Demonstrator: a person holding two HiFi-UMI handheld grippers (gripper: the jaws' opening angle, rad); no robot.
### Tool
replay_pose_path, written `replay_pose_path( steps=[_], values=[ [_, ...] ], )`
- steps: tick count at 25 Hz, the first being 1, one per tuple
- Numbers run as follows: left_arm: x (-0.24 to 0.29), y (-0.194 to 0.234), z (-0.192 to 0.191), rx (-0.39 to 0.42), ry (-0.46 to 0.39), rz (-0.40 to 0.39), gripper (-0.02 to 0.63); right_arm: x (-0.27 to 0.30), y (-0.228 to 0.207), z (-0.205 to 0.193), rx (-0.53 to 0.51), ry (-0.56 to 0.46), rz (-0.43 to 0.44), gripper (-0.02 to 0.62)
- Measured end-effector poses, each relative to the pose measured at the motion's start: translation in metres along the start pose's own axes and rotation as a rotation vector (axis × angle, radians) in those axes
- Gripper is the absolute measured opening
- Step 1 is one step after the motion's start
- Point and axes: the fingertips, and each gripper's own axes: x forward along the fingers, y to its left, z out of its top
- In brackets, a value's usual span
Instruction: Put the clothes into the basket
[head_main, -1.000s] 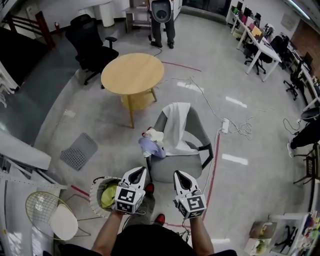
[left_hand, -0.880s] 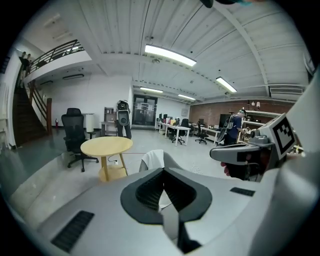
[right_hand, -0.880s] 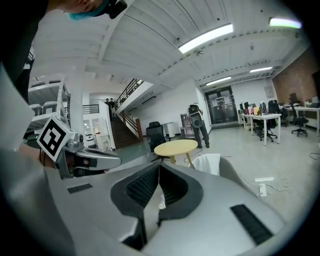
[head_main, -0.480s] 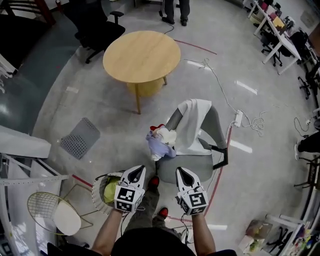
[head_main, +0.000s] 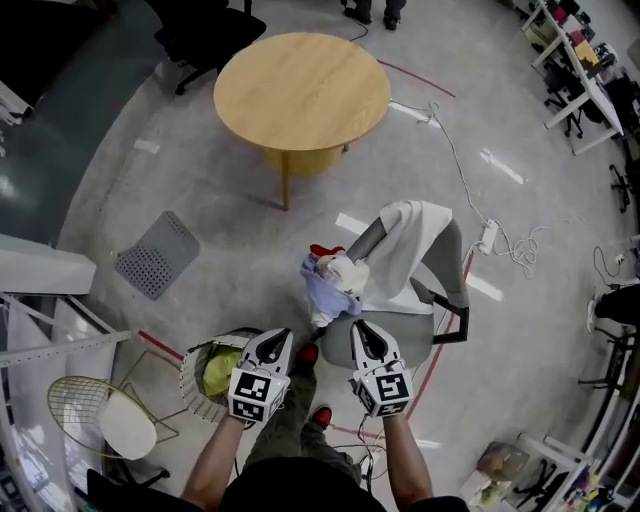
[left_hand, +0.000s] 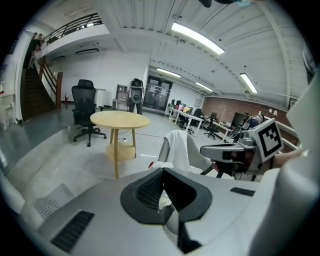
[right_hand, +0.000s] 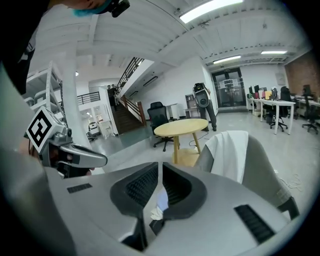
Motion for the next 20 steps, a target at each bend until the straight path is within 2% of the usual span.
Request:
replay_pose_path(
  steps=[4, 5, 7, 11, 17, 20],
  values=[
    [0.004, 0.012, -0.007, -0.024, 0.020, 0.007, 0.006, 0.032, -0.006, -0.011, -0.008, 0.037, 0.007, 0.033],
    [0.005, 0.014, -0.009, -0.029, 0.024, 0.010, 0.006, 0.040, -0.008, -0.015, -0.004, 0.050, 0.010, 0.047],
    [0.006, 0.018, -0.011, -0.039, 0.028, 0.013, 0.006, 0.055, -0.012, -0.023, 0.008, 0.077, 0.019, 0.129],
    [0.008, 0.024, -0.016, -0.054, 0.036, 0.022, 0.006, 0.080, -0.022, -0.041, 0.003, 0.137, 0.019, 0.159],
    [0.010, 0.033, -0.025, -0.087, 0.052, 0.030, 0.006, 0.113, -0.035, -0.067, -0.016, 0.197, 0.005, 0.263],
    [0.013, 0.036, -0.033, -0.098, 0.071, 0.030, 0.006, 0.127, -0.036, -0.084, -0.018, 0.230, 0.010, 0.293]
  ],
)
